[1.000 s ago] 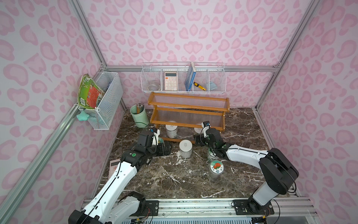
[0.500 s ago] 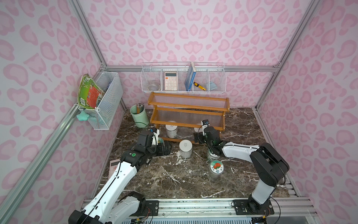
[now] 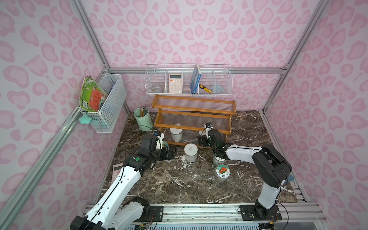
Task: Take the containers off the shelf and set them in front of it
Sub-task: 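Pick up a container from the shelf.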
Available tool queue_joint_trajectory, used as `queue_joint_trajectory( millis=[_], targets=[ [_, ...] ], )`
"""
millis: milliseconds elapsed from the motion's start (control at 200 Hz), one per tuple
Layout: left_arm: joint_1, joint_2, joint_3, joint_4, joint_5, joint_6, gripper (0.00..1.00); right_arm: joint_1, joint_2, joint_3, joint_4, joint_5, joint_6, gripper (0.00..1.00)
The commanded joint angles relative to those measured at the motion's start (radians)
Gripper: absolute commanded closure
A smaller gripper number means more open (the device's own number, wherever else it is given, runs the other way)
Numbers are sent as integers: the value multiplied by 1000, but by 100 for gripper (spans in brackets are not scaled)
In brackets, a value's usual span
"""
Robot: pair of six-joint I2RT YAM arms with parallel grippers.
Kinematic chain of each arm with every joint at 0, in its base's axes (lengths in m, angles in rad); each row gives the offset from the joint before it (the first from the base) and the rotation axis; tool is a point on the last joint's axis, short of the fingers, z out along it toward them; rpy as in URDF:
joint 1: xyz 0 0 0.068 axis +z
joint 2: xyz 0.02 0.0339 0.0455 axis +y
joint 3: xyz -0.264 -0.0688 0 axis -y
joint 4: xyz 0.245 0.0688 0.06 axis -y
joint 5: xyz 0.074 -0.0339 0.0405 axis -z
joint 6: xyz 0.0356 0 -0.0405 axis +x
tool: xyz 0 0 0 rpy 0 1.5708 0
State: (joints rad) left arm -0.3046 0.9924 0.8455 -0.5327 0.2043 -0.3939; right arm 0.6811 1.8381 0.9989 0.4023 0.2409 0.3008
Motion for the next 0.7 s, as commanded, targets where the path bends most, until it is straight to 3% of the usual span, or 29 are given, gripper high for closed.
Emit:
queue_joint_trajectory(
  millis=[0, 130, 451, 697],
  targets=[
    [1, -4, -2, -4, 5, 0, 1, -3, 12, 15, 56, 2, -30, 1],
    [0, -6, -2, -4, 5, -1, 1, -6, 31, 30, 57, -1, -38, 5],
    [2, -7, -2, -6, 3, 0, 1, -13, 34, 21, 58, -23, -45, 27],
    [2, -9, -3, -4, 4, -2, 1, -11, -14, -3, 35, -54, -43, 32]
  ],
)
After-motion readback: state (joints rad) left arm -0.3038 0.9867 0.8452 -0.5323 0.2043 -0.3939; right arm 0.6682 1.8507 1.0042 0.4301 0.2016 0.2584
